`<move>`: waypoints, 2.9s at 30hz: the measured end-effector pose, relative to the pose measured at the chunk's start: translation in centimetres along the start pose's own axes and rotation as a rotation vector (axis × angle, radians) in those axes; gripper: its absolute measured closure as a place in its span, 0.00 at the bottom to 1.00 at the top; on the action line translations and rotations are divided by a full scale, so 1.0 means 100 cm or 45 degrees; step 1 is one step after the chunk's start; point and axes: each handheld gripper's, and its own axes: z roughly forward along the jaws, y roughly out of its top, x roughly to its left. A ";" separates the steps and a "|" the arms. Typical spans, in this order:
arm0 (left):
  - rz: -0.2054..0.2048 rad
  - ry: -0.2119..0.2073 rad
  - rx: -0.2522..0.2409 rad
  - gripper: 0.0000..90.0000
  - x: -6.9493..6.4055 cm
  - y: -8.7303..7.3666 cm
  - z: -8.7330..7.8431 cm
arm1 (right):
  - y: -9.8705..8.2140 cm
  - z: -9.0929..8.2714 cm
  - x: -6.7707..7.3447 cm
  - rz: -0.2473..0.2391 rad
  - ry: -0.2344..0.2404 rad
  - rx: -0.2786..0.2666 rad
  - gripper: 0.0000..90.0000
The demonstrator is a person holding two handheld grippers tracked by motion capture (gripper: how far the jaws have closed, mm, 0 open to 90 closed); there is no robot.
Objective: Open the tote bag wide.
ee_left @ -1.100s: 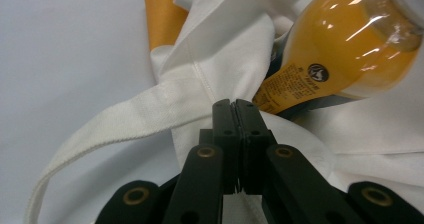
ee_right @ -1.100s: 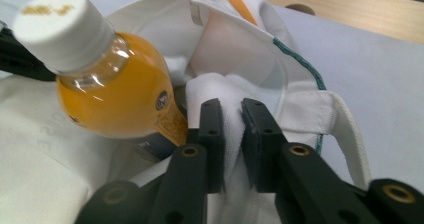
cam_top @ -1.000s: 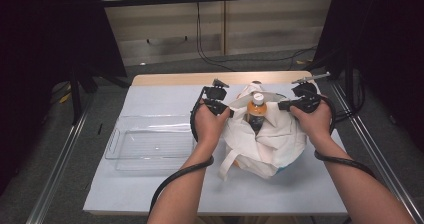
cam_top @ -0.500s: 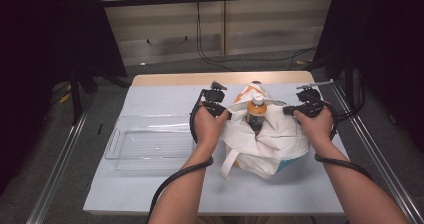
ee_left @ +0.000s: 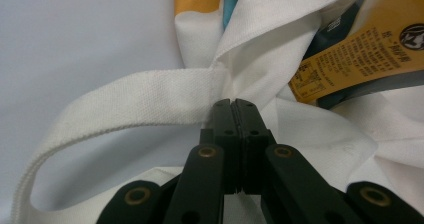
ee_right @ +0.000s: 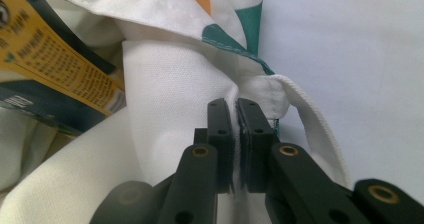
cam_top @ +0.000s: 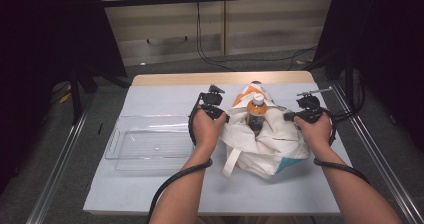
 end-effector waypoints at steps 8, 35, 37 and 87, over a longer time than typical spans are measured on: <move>-0.012 -0.033 -0.022 0.99 -0.001 0.002 -0.004 | -0.002 -0.002 -0.002 0.021 0.025 -0.028 0.93; 0.029 -0.048 -0.064 0.99 -0.012 0.007 -0.013 | 0.032 -0.015 0.041 -0.201 0.109 -0.098 1.00; 0.028 -0.048 -0.063 0.99 -0.012 0.007 -0.013 | 0.032 -0.012 0.041 -0.204 0.110 -0.087 1.00; 0.053 -0.019 -0.131 0.85 -0.017 0.001 -0.029 | 0.012 -0.016 0.029 -0.154 0.109 -0.031 1.00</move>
